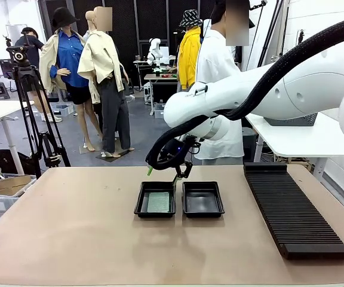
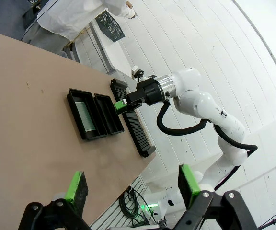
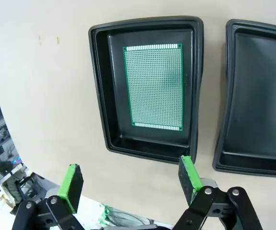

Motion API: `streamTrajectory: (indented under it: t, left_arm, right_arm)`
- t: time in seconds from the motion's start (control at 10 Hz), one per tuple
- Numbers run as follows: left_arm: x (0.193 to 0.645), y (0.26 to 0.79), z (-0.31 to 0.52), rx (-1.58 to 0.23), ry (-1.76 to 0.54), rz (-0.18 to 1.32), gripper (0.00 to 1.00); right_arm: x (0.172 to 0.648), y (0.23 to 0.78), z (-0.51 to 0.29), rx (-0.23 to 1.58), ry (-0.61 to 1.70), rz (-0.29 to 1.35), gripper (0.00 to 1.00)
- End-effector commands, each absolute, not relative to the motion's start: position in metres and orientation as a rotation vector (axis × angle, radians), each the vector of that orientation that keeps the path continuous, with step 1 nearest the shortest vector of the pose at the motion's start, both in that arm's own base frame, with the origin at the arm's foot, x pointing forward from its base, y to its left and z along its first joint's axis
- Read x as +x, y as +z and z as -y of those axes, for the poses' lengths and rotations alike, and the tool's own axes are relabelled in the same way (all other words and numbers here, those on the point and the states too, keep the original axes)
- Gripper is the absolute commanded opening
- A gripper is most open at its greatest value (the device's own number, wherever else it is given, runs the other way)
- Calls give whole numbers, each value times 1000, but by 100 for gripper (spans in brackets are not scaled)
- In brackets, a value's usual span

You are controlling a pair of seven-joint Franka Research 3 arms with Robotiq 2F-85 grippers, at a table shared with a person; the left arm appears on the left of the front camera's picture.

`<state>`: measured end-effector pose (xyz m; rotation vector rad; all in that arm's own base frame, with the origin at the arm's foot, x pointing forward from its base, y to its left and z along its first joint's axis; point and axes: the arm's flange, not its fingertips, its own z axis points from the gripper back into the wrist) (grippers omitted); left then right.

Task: Inspect and transfer BCBs to ESD trays.
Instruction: Pick up the ESD tray and place it on the left side of the table.

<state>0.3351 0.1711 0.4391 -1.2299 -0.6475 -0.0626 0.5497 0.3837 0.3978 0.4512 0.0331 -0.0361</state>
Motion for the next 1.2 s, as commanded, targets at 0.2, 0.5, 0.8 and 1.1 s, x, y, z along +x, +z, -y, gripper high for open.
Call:
streamTrajectory:
  t: [0.2,0.5,0.8,1.1]
  left_arm:
    - [333,441,-172,-1242,-61,649,100]
    - [333,441,-172,-1242,-61,649,100]
    - [333,441,-172,-1242,-61,649,100]
    - [335,439,-171,-1230,-63,648,100]
  right_arm:
    - [550,397,-383,459,-39,-22,100]
    - [550,397,-383,459,-39,-22,100]
    - [550,397,-383,459,-39,-22,100]
    - [550,398,-384,451,-36,-33,100]
